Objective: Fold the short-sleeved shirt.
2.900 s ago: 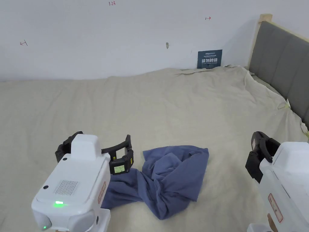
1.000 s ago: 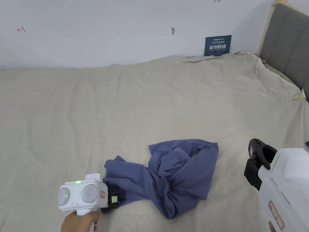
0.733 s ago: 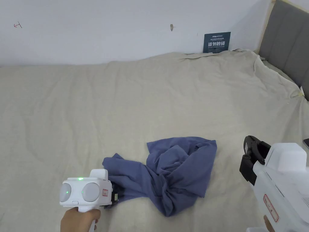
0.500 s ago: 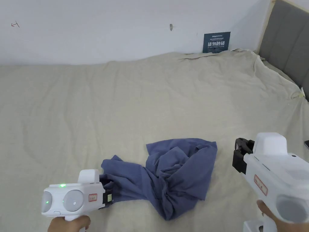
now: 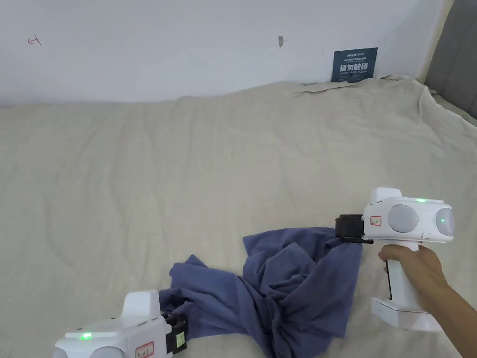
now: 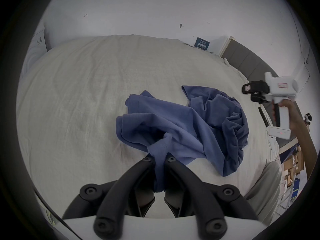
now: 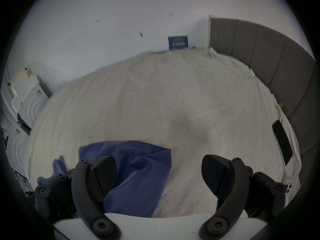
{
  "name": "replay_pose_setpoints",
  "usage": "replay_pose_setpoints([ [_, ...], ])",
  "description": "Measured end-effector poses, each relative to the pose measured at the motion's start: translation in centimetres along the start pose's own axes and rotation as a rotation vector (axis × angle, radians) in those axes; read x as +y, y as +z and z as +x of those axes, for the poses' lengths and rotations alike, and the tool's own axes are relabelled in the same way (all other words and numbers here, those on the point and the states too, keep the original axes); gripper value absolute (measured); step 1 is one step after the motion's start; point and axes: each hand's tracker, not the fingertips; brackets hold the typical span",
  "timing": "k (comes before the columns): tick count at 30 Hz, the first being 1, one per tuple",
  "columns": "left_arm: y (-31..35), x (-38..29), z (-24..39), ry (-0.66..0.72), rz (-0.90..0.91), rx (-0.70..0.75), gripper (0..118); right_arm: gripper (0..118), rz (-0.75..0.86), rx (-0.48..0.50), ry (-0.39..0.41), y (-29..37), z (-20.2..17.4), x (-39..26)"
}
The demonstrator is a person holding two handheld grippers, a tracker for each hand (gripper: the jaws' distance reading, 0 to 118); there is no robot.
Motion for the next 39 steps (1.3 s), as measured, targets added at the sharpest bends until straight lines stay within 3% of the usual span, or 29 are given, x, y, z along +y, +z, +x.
replay_pose_setpoints([
  [6, 0.0, -0.1, -0.3, 0.013, -0.001, -0.011, 6, 100, -0.113, -0.038, -0.061, -4.2, -0.8, -0.9],
  [8, 0.1, -0.2, -0.4, 0.014, -0.004, -0.011, 6, 79, -0.119, -0.030, -0.057, -4.1, -1.1, -1.7],
  [10, 0.1, -0.2, -0.3, 0.014, -0.006, -0.012, 6, 43, -0.130, -0.021, -0.059, -3.7, -1.4, -2.2],
  [11, 0.1, -0.2, -0.3, 0.013, -0.006, -0.012, 6, 34, -0.120, -0.049, -0.040, -3.3, -1.6, -2.3],
  [12, 0.1, -0.2, -0.2, 0.012, -0.006, -0.013, 6, 13, -0.102, -0.050, 0.004, -2.9, -1.8, -2.3],
  [13, 0.1, -0.2, -0.2, 0.011, -0.006, -0.013, 6, 3, -0.079, -0.042, 0.029, -2.4, -1.9, -2.4],
  [21, 0.9, -0.2, 0.4, 0.023, 0.014, -0.023, 6, 2, 0.016, 0.034, 0.048, 3.2, -1.7, -2.1],
  [30, 5.0, 2.8, 0.0, 0.122, 0.132, -0.112, 6, 2, 0.236, 0.145, 0.078, 14.4, -0.9, -1.2],
  [39, 12.8, 11.7, -3.4, 0.180, 0.347, -0.085, 6, 2, 0.361, 0.099, 0.032, 21.5, 3.1, 3.6],
])
